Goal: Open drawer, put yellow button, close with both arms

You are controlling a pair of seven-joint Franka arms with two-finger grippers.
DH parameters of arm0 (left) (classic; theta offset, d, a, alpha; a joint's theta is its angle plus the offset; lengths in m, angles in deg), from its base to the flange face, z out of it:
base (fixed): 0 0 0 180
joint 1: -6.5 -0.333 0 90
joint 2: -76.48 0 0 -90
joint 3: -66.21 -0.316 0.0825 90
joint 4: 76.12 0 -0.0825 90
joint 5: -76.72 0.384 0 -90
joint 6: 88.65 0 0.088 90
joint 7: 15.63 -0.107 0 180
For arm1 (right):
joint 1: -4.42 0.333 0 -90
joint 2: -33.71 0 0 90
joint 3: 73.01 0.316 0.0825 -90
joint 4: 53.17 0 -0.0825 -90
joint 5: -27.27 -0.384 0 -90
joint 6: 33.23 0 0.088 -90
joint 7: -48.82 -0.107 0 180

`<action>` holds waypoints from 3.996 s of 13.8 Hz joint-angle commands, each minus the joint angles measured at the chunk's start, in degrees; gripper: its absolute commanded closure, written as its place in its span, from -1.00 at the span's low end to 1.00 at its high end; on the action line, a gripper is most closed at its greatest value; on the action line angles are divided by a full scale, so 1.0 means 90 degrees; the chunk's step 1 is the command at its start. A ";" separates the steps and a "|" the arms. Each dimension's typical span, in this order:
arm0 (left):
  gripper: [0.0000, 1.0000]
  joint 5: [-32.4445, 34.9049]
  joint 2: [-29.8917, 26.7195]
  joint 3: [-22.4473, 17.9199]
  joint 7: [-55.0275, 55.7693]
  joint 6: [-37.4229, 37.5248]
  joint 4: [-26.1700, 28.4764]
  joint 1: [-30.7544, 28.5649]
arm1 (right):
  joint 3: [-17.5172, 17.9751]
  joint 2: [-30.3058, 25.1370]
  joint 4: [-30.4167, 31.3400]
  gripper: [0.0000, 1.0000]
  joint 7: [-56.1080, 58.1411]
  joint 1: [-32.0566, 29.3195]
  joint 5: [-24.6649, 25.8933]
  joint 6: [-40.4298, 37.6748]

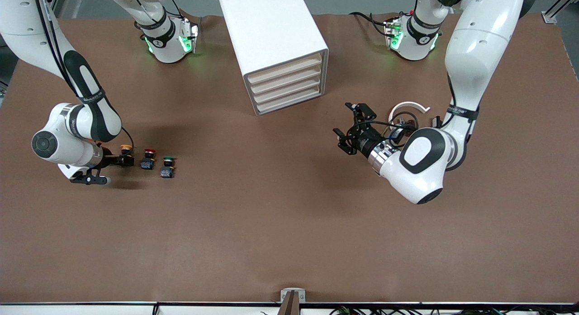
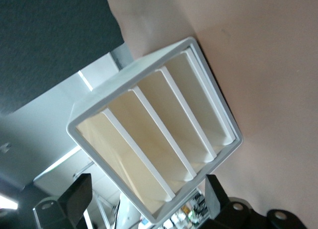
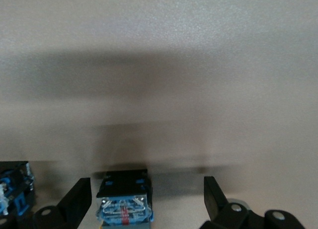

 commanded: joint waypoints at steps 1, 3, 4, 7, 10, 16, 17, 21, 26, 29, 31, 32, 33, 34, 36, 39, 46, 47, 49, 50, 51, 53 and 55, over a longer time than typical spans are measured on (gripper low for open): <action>-1.00 -0.0217 0.0273 -0.0068 0.0475 0.0126 -0.0174 0.0345 | 0.0098 -0.0074 0.0018 -1.00 -0.0015 -0.0042 0.0128 -0.0136; -1.00 -0.0247 0.0400 -0.0040 0.0712 0.0106 -0.0184 0.0425 | 0.0098 -0.0093 0.0096 -1.00 -0.0025 -0.0042 0.0128 -0.0137; -1.00 -0.0266 0.0400 -0.0030 0.0712 0.0106 -0.0184 0.0503 | 0.0098 -0.0103 0.0116 -1.00 -0.0015 -0.0042 0.0128 -0.0156; -1.00 -0.0510 0.0410 -0.0039 0.0916 0.0087 -0.0165 0.0835 | 0.0098 -0.0132 0.0165 -0.84 -0.0025 -0.0042 0.0128 -0.0293; -1.00 -0.0608 0.0517 -0.0059 0.1656 0.0038 -0.0175 0.1254 | 0.0108 -0.0162 0.0126 0.17 -0.0035 -0.0033 0.0109 -0.0556; -0.98 -0.0628 0.0674 -0.0069 0.3093 0.0047 -0.0204 0.1529 | 0.0137 -0.0200 -0.0128 0.64 -0.0045 -0.0013 0.0099 -0.0966; -0.77 -0.0676 0.0674 -0.0059 0.3220 0.0047 -0.0204 0.1538 | 0.0137 -0.0239 -0.0206 0.64 -0.0045 0.0064 0.0089 -0.1121; -0.45 -0.0783 0.0625 -0.0020 0.3504 0.0086 -0.0214 0.1694 | 0.0137 -0.0473 -0.0664 0.63 -0.0317 0.0298 0.0089 -0.2194; -0.22 -0.0881 0.0606 -0.0010 0.3515 0.0135 -0.0253 0.1997 | 0.0147 -0.0826 -0.1513 0.63 -0.1078 0.0679 0.0089 -0.3785; -0.07 -0.0882 0.0606 -0.0020 0.3709 0.0135 -0.0253 0.2153 | 0.0147 -0.1098 -0.1798 0.63 -0.1663 0.1108 0.0089 -0.4510; 0.04 -0.0882 0.0596 -0.0010 0.3865 0.0145 -0.0253 0.2193 | 0.0147 -0.1352 -0.1856 0.63 -0.2443 0.1547 0.0089 -0.4939; 0.04 -0.0882 0.0596 0.0000 0.3886 0.0145 -0.0253 0.2212 | 0.0157 -0.1450 -0.1896 0.63 -0.2776 0.1743 0.0070 -0.5173; 0.05 -0.0882 0.0586 0.0058 0.3895 0.0145 -0.0253 0.2241 | 0.0157 -0.1547 -0.1964 0.63 -0.3156 0.1957 0.0050 -0.5388; 0.07 -0.0882 0.0586 0.0107 0.3886 0.0145 -0.0253 0.2232 | 0.0157 -0.1577 -0.2051 0.63 -0.3585 0.2211 0.0050 -0.5594; 0.25 -0.0882 0.0586 0.0117 0.3895 0.0145 -0.0253 0.2251 | 0.0157 -0.1597 -0.2286 0.63 -0.4464 0.2728 0.0031 -0.6004; 0.61 -0.0882 0.0586 0.0117 0.3973 0.0145 -0.0243 0.2271 | 0.0157 -0.1617 -0.2403 0.63 -0.5568 0.3354 -0.0261 -0.6181; 0.84 -0.0872 0.0596 0.0039 0.4032 0.0135 -0.0262 0.2008 | 0.0157 -0.1510 -0.3251 0.63 -0.8672 0.4868 -0.1286 -0.6289; 0.83 -0.0872 0.0596 -0.0029 0.4032 0.0135 -0.0320 0.1940 | 0.0157 -0.1451 -0.3389 0.62 -0.9055 0.5015 -0.1471 -0.6260; 0.83 -0.0872 0.0596 -0.0049 0.4032 0.0116 -0.0399 0.1793 | 0.0147 -0.1402 -0.3584 0.62 -0.9525 0.5220 -0.2027 -0.6201; 0.83 -0.0872 0.0596 -0.0049 0.4032 0.0106 -0.0418 0.1705 | 0.0138 -0.1344 -0.3730 0.61 -0.9807 0.5231 -0.2291 -0.6172; 0.83 -0.0872 0.0605 -0.0049 0.4032 0.0106 -0.0486 0.1627 | 0.0137 -0.1276 -0.3848 0.61 -1.0071 0.5241 -0.2468 -0.6085; 0.83 -0.0872 0.0615 -0.0049 0.3984 0.0077 -0.0545 0.1451 | 0.0147 -0.1217 -0.3888 0.61 -1.0608 0.5396 -0.2586 -0.5754; 0.83 -0.0872 0.0615 -0.0049 0.3964 0.0067 -0.0594 0.1285 | 0.0137 -0.1071 -0.3888 0.61 -1.1165 0.5650 -0.2567 -0.5285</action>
